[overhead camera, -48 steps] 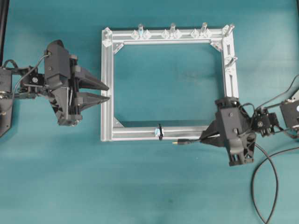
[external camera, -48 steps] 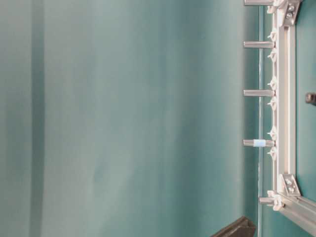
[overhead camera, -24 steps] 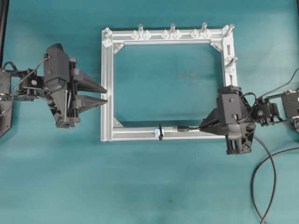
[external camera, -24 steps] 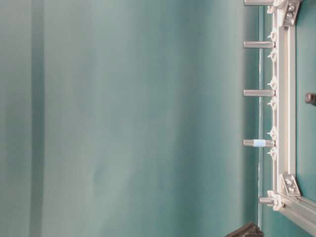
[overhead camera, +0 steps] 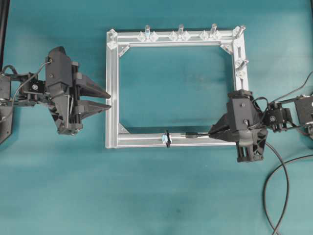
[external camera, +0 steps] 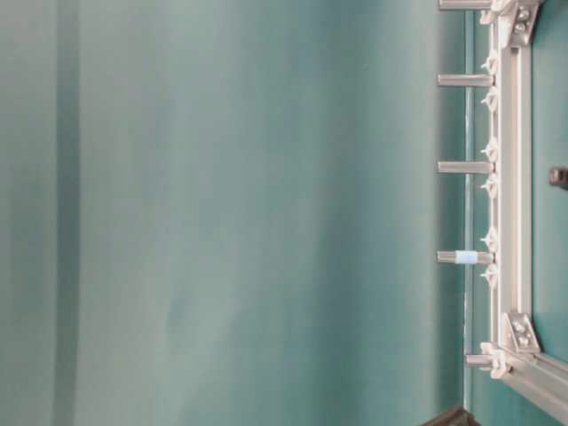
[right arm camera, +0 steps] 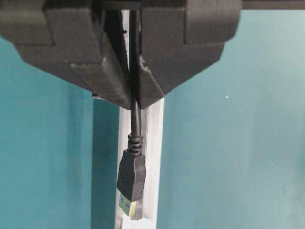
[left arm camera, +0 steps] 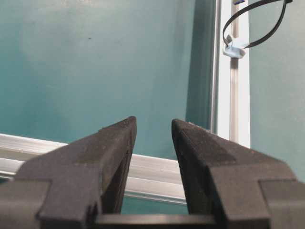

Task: Insert the wire through the string loop located in the center.
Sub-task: 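Carry the cable tip with the right gripper to the bottom rail's right side, then push the USB connector leftward through the black zip-tie loop with the right gripper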

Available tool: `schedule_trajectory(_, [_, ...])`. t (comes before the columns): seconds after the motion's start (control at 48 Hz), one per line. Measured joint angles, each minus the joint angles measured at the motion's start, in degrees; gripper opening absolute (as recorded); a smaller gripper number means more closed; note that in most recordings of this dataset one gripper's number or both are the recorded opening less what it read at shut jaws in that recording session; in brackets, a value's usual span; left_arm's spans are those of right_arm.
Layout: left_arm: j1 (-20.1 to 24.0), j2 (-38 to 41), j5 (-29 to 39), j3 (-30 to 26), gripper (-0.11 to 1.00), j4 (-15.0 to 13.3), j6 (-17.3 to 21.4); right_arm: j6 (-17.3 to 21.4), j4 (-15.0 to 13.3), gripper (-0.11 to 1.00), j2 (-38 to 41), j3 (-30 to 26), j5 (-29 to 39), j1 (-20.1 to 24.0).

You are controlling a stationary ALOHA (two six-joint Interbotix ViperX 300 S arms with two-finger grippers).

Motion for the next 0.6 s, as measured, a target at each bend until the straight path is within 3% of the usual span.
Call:
schedule_trajectory(0.354, [-0.1,-0.1,0.1,0.0,0.39,0.0,0.0,0.0,0.0,0.07,0.5,-0.5,0.0,0.0])
schedule_trajectory(0.604, [-0.1,-0.1,0.1,0.0,0.39,0.0,0.0,0.0,0.0,0.07,4.4,-4.0,-0.9,0.0])
